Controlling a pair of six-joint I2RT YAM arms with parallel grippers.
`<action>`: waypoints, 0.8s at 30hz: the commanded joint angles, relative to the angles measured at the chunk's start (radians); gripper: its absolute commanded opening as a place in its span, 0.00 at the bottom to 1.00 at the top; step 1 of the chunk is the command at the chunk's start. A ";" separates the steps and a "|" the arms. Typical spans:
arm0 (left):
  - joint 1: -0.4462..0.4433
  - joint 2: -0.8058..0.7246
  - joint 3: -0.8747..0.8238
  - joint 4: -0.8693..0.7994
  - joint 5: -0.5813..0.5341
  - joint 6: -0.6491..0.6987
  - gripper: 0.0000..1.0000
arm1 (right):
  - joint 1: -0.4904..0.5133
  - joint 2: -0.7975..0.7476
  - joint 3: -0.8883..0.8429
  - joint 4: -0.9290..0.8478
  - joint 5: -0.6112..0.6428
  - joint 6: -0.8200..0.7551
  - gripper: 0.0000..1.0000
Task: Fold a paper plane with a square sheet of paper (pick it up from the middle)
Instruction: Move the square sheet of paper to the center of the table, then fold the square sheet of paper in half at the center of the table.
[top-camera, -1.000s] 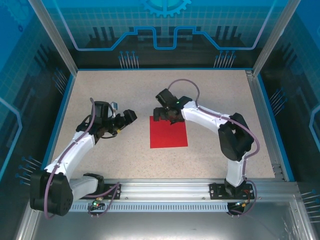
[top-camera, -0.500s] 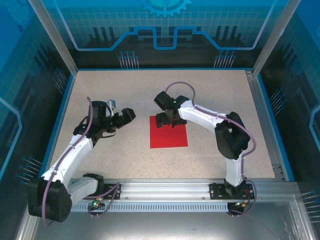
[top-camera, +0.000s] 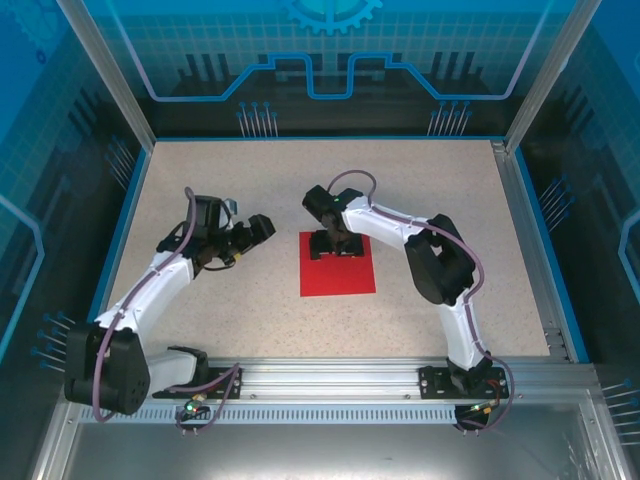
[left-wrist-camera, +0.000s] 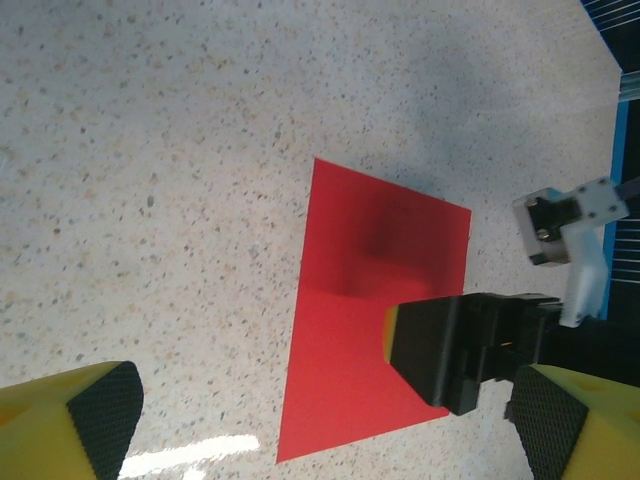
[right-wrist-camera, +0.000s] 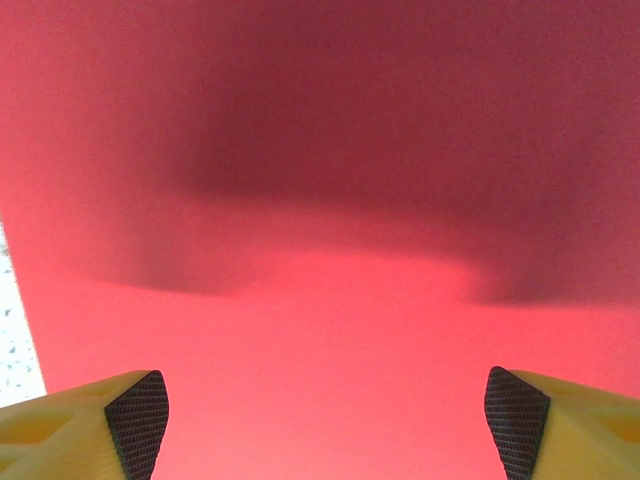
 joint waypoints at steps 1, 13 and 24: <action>-0.007 0.032 0.055 -0.024 0.019 0.029 0.99 | -0.024 0.026 0.030 -0.043 -0.022 0.021 0.87; -0.007 0.096 0.089 -0.022 0.037 0.039 0.99 | -0.025 0.107 0.096 -0.079 -0.037 -0.009 0.90; -0.007 0.114 0.095 -0.034 0.040 0.049 0.99 | -0.032 0.156 0.034 -0.054 -0.057 -0.008 0.90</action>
